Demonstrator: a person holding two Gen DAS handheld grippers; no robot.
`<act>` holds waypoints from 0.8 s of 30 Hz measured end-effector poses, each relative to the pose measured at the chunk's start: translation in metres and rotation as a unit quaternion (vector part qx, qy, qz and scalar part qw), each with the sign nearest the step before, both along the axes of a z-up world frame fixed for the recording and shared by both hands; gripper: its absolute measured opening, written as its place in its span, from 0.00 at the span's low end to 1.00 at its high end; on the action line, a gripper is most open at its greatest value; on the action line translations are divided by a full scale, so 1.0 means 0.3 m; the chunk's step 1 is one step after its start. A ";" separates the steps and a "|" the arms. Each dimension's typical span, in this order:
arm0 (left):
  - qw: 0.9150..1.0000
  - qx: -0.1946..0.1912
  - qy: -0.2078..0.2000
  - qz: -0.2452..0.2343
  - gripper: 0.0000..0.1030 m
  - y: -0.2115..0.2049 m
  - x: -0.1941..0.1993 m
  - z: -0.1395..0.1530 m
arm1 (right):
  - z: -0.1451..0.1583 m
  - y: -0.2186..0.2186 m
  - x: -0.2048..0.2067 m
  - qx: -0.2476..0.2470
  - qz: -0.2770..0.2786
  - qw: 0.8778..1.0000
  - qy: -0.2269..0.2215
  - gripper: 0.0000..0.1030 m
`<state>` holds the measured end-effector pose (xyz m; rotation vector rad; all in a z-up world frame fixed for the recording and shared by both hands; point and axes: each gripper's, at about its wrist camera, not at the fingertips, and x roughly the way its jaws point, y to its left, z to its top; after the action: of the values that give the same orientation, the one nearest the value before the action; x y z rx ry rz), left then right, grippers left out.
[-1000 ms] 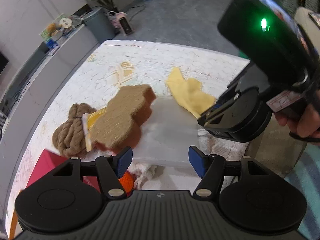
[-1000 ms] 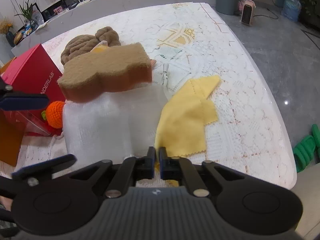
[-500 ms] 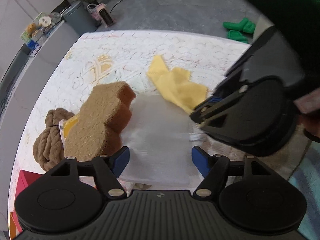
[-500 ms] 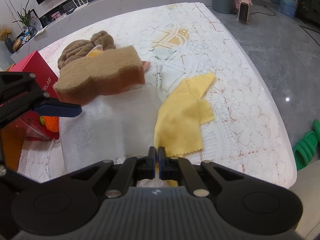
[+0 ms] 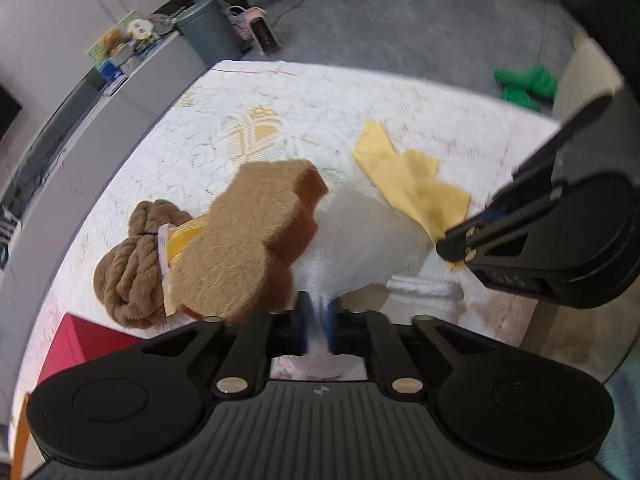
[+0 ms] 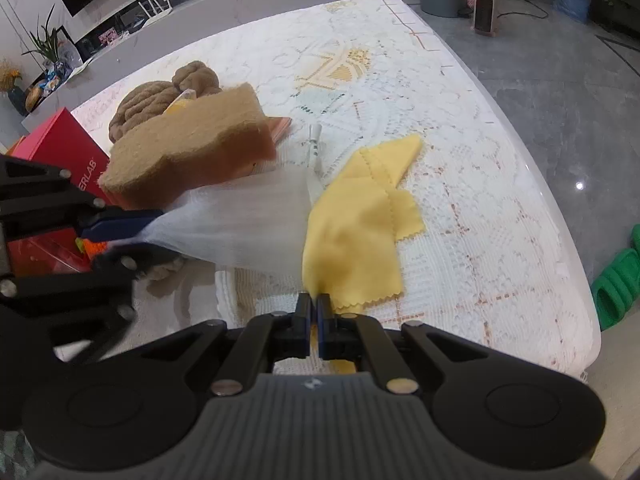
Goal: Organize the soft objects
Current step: 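Grasp the white mesh bag with the left gripper while the right grasps the yellow cloth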
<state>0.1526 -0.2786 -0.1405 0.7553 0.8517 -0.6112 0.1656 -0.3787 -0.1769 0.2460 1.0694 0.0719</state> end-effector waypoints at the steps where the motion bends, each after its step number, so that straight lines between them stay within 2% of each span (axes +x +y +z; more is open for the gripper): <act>1: 1.000 -0.005 -0.001 0.007 0.03 0.008 -0.002 0.016 | 0.002 -0.003 -0.003 0.002 0.000 1.000 -0.002 0.00; 9: 0.996 -0.046 0.034 0.074 0.02 0.086 -0.032 0.132 | 0.051 0.006 -0.045 0.005 0.014 0.999 -0.032 0.00; 14: 0.985 -0.104 0.063 0.121 0.02 0.164 -0.070 0.211 | 0.102 0.027 -0.085 0.001 0.019 0.999 -0.051 0.00; 19: 0.974 -0.138 0.061 0.167 0.02 0.263 -0.121 0.275 | 0.194 0.072 -0.144 0.000 0.029 0.996 -0.083 0.00; 24: 0.967 -0.155 0.033 0.199 0.02 0.368 -0.181 0.327 | 0.269 0.132 -0.203 0.007 0.040 0.994 -0.102 0.00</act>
<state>0.0982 -0.1683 -0.0424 0.2669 0.9116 -0.3960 0.1048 -0.3392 -0.0961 0.2038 0.8744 0.1723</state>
